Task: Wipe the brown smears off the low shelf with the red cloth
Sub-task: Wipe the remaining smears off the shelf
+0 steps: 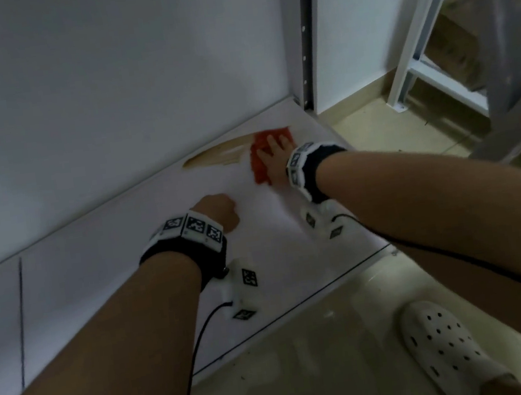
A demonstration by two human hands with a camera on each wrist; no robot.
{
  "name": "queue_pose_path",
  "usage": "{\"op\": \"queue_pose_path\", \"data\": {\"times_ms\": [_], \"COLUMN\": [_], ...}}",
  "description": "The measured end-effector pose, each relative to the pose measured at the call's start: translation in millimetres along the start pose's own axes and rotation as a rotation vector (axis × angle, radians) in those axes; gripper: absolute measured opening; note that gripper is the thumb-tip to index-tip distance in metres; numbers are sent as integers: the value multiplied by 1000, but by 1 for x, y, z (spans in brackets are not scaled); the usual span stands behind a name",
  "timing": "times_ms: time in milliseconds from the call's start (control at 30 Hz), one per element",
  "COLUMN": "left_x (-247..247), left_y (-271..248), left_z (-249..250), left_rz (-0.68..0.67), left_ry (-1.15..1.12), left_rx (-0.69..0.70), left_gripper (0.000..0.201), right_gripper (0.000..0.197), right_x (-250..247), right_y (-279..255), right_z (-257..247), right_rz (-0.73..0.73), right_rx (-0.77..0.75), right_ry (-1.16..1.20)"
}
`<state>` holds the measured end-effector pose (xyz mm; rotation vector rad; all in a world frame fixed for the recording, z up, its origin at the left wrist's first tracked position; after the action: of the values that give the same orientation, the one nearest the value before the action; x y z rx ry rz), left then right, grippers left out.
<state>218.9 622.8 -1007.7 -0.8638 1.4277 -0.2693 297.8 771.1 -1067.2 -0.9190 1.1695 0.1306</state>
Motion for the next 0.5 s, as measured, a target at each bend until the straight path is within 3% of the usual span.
{"op": "queue_pose_path", "data": {"times_ms": [167, 300, 500], "left_x": [-2, -3, -2], "left_y": [-1, -5, -6], "left_z": [2, 3, 3], "left_rz": [-8, 1, 19], "left_ry": [43, 41, 1], "left_rx": [26, 23, 30], "left_gripper": [40, 42, 45], "right_gripper": [79, 81, 82], "right_x": [5, 20, 14], "right_y": [-62, -90, -62], "right_z": [25, -15, -35], "right_rz": [42, 85, 71], "right_rx": [92, -89, -153], "right_ry": [100, 63, -8]}}
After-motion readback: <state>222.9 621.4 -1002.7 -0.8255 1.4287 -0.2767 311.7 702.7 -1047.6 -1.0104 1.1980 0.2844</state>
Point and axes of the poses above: each hand's wrist, its own y-axis towards the middle knuckle, its own x-axis out of the palm, z = x × y, the point moved 8 cm from there along y, towards the middle knuckle, and after that the axes turned 3 degrees about -z, right-handed, at the moved point
